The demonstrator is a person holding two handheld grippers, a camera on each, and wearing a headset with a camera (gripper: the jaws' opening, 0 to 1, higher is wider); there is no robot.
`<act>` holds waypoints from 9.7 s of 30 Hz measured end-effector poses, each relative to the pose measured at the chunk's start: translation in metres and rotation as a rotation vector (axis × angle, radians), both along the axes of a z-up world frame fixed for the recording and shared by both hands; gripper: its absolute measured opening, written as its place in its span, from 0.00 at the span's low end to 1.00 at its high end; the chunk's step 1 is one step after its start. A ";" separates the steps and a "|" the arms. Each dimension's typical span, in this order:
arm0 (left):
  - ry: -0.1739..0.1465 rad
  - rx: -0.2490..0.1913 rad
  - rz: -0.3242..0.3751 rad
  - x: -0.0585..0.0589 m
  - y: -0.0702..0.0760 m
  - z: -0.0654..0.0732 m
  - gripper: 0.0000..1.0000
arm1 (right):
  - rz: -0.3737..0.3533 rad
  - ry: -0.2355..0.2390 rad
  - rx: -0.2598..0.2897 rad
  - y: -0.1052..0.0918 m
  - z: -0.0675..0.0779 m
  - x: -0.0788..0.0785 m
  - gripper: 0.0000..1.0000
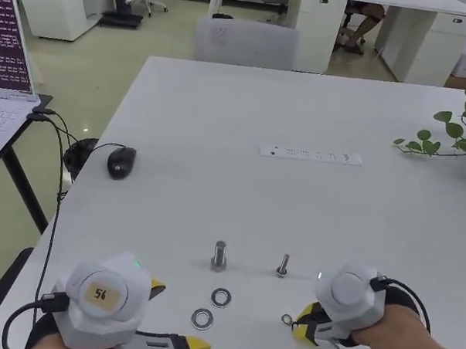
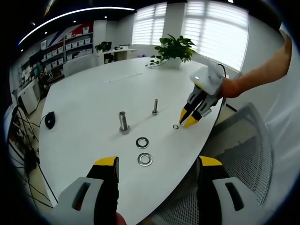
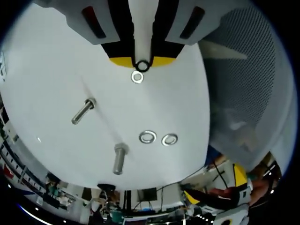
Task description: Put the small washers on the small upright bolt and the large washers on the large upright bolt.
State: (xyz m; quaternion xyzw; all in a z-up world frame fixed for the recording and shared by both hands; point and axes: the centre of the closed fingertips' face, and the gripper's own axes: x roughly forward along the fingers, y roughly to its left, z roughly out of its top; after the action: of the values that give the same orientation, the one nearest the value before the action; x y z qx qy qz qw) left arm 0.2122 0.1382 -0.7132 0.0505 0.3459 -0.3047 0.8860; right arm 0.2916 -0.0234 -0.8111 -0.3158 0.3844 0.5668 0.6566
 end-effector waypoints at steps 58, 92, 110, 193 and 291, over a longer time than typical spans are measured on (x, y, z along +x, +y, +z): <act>0.000 -0.007 0.026 0.002 0.008 0.000 0.67 | 0.017 -0.098 -0.031 0.040 0.048 0.094 0.14; 0.009 -0.005 0.048 -0.001 0.015 -0.001 0.67 | 0.042 -0.050 -0.123 0.039 0.008 0.095 0.14; 0.003 -0.005 0.040 0.002 0.012 0.000 0.67 | 0.004 -0.009 -0.099 0.025 0.000 0.085 0.15; -0.013 -0.004 0.011 0.003 0.002 0.005 0.67 | 0.008 -0.041 0.021 0.013 0.020 0.042 0.13; -0.013 -0.015 0.037 0.010 0.009 0.007 0.67 | -0.407 0.038 0.059 -0.015 -0.007 0.045 0.19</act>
State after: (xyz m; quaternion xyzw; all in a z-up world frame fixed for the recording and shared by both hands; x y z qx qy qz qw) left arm 0.2219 0.1476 -0.7063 0.0395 0.3386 -0.2907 0.8940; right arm 0.3369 -0.0381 -0.8185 -0.2017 0.4356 0.4394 0.7593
